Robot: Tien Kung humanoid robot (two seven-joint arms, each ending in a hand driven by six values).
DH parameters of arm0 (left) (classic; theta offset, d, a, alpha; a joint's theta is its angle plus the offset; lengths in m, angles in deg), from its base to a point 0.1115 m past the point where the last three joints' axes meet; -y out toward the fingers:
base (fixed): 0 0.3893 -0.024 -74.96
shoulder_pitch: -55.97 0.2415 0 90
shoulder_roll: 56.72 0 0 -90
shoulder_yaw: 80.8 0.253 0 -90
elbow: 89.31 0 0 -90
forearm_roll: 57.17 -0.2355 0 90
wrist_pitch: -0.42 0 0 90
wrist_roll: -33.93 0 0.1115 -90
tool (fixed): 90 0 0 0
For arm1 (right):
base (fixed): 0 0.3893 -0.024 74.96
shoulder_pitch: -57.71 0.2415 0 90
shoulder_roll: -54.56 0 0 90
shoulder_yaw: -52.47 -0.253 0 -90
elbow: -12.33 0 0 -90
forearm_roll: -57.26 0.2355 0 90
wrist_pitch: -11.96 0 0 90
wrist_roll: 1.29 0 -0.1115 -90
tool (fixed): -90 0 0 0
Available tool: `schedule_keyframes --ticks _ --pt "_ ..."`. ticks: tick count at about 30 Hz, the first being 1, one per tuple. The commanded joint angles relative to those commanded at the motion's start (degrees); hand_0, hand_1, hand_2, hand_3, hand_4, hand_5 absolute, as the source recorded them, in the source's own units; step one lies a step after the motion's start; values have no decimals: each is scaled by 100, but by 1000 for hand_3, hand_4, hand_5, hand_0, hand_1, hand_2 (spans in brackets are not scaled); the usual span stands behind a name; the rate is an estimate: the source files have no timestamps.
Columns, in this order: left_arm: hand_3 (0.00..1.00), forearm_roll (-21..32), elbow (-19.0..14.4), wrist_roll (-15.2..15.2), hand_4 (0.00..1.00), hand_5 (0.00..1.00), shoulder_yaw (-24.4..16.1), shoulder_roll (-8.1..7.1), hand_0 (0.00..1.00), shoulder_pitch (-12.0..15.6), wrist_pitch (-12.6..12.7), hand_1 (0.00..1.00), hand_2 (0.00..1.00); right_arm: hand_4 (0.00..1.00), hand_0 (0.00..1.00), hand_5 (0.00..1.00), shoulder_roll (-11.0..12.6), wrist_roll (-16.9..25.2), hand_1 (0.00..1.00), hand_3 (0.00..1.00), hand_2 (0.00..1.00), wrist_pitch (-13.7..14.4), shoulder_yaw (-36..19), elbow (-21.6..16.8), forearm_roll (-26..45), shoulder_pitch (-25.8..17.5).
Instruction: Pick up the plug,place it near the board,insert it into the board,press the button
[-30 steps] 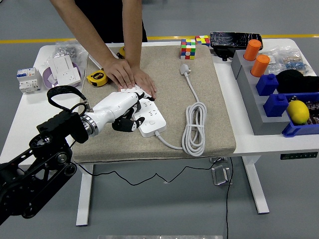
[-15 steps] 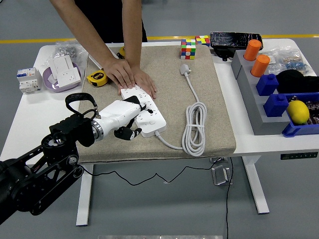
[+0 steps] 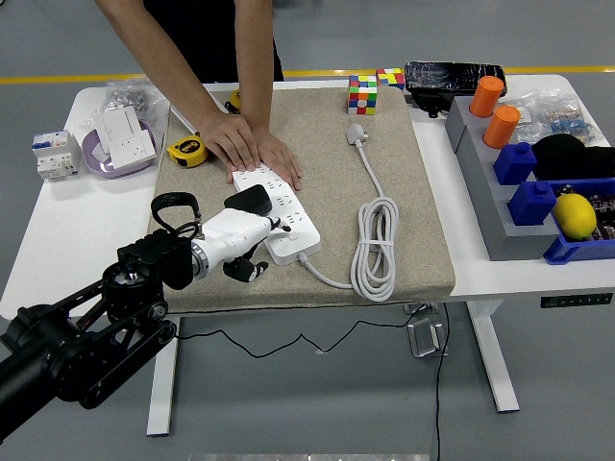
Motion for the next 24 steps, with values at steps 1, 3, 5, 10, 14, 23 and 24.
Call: schedule_keyframes --ticks 1,3,5,10,14,23,24 --pt "886 1 14 1 636 2 -2 3 156 -2 8 18 146 998 868 847 -2 0 796 777 764 1 -3 1 0 1" --pt "886 2 21 2 636 2 2 4 156 -6 11 18 146 998 868 847 -3 -2 796 777 764 0 -4 -1 -4 2" --pt "886 17 27 2 636 2 2 9 156 -9 24 18 146 998 868 847 -1 -2 796 777 764 1 1 1 0 5" --pt "886 120 68 8 638 2 3 49 156 -14 40 18 146 998 868 846 2 -1 796 777 764 1 4 0 -5 4" --pt "887 159 21 2 640 2 36 50 158 1 35 17 147 998 868 847 2 -2 796 777 764 2 9 0 -7 -2" --pt "890 130 33 -3 643 2 83 61 158 17 47 17 147 998 868 846 7 -2 796 777 764 3 28 3 2 -14" --pt "891 129 30 -4 643 2 81 59 158 18 53 17 147 998 869 846 6 -2 796 777 764 4 26 3 1 -12"
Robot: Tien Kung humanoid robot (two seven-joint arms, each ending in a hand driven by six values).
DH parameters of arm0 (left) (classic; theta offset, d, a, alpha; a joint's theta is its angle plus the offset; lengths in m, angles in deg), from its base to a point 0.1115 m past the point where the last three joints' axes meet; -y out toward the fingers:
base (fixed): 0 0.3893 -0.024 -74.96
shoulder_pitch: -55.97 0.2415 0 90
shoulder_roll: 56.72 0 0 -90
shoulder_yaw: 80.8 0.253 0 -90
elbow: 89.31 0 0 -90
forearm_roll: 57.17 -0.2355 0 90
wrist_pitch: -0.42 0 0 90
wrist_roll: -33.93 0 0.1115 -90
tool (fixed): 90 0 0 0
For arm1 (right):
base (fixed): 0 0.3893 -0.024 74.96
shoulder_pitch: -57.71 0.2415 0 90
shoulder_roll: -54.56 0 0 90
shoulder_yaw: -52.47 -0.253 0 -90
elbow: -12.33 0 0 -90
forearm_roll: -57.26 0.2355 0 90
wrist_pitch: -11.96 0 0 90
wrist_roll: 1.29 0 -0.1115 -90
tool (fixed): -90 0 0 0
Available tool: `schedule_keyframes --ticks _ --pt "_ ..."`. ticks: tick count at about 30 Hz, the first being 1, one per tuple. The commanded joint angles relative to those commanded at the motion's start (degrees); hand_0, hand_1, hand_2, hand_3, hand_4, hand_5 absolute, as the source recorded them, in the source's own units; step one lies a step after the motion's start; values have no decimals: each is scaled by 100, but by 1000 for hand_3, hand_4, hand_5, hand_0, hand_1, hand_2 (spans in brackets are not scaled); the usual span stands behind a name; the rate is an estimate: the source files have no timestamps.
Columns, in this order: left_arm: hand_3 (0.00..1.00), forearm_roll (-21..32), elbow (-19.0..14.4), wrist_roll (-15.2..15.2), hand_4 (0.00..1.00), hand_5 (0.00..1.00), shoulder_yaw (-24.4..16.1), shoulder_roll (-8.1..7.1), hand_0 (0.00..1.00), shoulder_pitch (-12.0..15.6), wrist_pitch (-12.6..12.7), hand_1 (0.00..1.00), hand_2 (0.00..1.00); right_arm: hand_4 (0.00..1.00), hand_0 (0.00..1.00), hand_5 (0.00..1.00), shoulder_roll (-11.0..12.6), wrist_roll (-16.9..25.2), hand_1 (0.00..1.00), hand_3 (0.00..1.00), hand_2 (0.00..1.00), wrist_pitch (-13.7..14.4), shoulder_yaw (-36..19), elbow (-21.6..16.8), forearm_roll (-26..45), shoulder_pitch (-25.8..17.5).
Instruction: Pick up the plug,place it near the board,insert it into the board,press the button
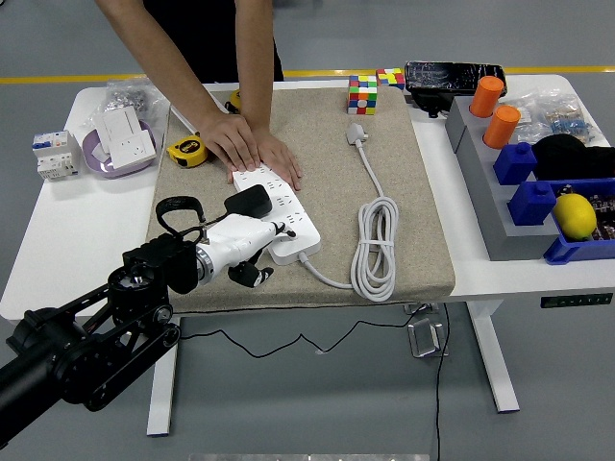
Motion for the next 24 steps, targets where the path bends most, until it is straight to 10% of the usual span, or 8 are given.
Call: schedule_keyframes --ticks 24 --pt "888 -69 212 14 647 2 28 84 158 -37 64 17 146 998 868 846 -4 0 796 777 764 1 -20 0 0 11"
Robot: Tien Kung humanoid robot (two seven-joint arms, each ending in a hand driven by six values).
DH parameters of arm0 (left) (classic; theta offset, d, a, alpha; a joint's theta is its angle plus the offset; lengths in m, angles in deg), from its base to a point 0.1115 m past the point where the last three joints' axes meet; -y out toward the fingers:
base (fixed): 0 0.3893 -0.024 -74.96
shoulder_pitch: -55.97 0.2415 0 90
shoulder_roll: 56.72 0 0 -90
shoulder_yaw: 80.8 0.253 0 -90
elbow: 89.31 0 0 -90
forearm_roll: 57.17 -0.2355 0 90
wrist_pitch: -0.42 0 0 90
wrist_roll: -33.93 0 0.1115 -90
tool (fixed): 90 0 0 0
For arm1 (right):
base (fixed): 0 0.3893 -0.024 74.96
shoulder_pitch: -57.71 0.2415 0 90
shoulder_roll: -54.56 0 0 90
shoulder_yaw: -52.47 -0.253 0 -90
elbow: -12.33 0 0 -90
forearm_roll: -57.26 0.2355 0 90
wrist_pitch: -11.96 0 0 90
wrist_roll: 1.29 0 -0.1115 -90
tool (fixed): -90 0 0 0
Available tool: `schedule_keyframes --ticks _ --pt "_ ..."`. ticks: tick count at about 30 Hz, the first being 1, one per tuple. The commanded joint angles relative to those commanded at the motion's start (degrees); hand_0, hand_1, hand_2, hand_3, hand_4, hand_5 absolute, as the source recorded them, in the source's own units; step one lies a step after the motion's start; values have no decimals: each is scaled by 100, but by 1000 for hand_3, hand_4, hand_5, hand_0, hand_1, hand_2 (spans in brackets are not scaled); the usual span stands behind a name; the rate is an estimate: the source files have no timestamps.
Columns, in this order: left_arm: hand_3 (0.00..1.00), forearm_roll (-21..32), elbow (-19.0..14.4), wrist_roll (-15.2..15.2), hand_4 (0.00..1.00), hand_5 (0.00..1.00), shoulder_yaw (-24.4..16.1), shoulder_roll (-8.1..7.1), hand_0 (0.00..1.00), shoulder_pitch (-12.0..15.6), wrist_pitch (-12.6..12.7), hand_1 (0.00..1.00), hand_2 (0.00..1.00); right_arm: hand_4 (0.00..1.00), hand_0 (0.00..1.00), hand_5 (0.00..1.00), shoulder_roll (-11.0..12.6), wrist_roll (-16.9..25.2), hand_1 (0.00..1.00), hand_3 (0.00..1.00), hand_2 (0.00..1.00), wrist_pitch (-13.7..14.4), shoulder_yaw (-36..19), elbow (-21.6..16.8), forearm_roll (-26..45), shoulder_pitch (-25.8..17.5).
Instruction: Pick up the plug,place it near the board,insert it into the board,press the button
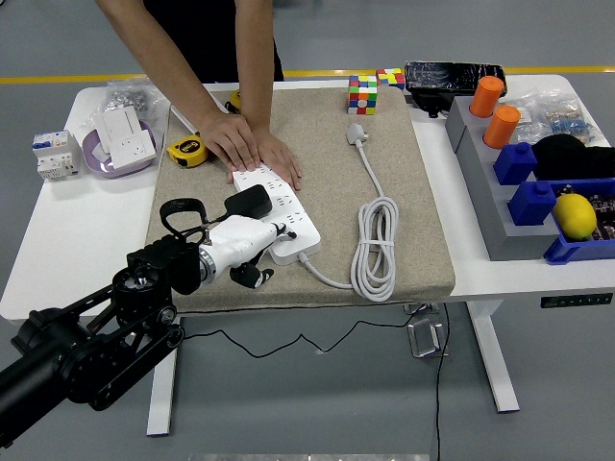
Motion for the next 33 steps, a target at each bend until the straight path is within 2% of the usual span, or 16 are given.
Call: schedule_keyframes --ticks 33 --pt "878 -16 36 15 656 2 111 -56 158 -10 -50 17 145 998 869 845 -1 2 795 778 764 3 -11 0 6 -1"
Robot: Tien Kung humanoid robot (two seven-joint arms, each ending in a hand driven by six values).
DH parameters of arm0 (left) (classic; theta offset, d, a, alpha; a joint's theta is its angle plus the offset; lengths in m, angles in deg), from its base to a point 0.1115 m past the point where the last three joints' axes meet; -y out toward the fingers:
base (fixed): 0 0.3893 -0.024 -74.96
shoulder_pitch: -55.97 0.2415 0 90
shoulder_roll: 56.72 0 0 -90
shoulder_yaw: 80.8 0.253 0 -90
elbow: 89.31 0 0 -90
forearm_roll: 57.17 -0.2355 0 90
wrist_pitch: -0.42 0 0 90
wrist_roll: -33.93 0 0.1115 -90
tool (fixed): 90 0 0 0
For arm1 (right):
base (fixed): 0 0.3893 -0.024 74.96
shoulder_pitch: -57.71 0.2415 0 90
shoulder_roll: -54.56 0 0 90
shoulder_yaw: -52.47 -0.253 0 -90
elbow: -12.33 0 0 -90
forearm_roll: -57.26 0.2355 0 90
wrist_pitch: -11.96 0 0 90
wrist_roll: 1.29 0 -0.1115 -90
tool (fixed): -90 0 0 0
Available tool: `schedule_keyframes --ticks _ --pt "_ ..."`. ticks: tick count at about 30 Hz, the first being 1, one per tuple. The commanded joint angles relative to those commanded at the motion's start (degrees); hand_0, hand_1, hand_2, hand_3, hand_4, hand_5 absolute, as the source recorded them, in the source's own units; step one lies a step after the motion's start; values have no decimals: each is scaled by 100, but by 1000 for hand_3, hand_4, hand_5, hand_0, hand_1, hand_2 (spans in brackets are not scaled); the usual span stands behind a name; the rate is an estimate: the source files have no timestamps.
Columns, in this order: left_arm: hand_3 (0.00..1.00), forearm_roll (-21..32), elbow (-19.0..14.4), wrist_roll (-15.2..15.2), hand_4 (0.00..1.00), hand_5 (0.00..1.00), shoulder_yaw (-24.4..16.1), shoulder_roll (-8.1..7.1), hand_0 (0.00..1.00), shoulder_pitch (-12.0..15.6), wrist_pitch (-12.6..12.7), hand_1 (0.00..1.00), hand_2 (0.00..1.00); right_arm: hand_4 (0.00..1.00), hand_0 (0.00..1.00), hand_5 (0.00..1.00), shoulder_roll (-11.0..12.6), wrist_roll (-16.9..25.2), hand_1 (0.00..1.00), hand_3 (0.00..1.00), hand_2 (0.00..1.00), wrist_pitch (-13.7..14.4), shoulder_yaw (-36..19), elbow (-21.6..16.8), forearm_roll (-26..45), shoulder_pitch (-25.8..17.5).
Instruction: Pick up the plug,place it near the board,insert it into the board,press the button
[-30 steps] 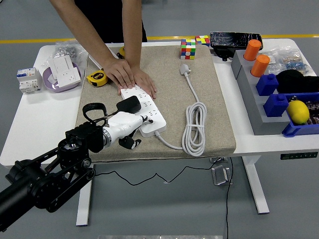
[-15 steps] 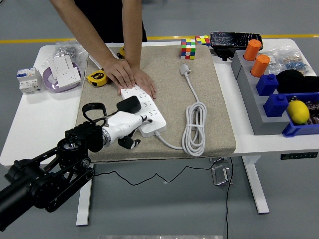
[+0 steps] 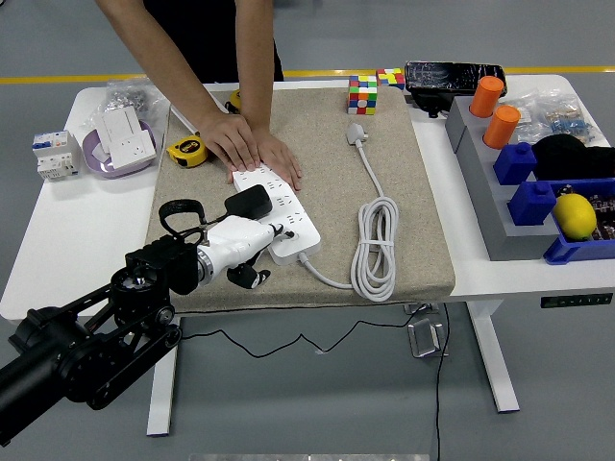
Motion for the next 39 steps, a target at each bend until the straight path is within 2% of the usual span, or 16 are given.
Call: schedule_keyframes --ticks 10,17,27,28,33,34,39 --pt "870 26 61 8 658 2 117 -8 158 10 -25 16 145 998 869 844 0 -2 794 777 764 1 6 -4 -4 -15" --pt "870 -25 8 15 657 2 8 2 159 4 14 16 145 998 868 844 3 -6 795 777 764 3 16 0 5 -14" --pt "868 -42 -429 26 657 2 -324 -15 159 60 136 17 145 998 868 844 -15 -8 794 778 764 4 -27 -1 -2 -11" --pt "866 -39 -454 31 634 2 -339 -17 160 58 155 19 149 998 867 843 -15 -9 795 777 764 5 -26 0 -1 -10" --pt "866 425 -573 168 634 2 -537 23 160 60 697 19 149 998 867 843 -26 -20 795 777 764 13 -43 -5 -22 -3" --pt "658 578 -584 187 836 136 -574 35 188 62 778 43 132 998 866 843 -28 -25 794 777 764 18 -45 -7 -32 -4" --pt "658 1495 -646 335 836 136 -806 92 188 67 1258 43 132 998 866 843 -27 -27 794 777 764 23 -41 -6 -33 0"
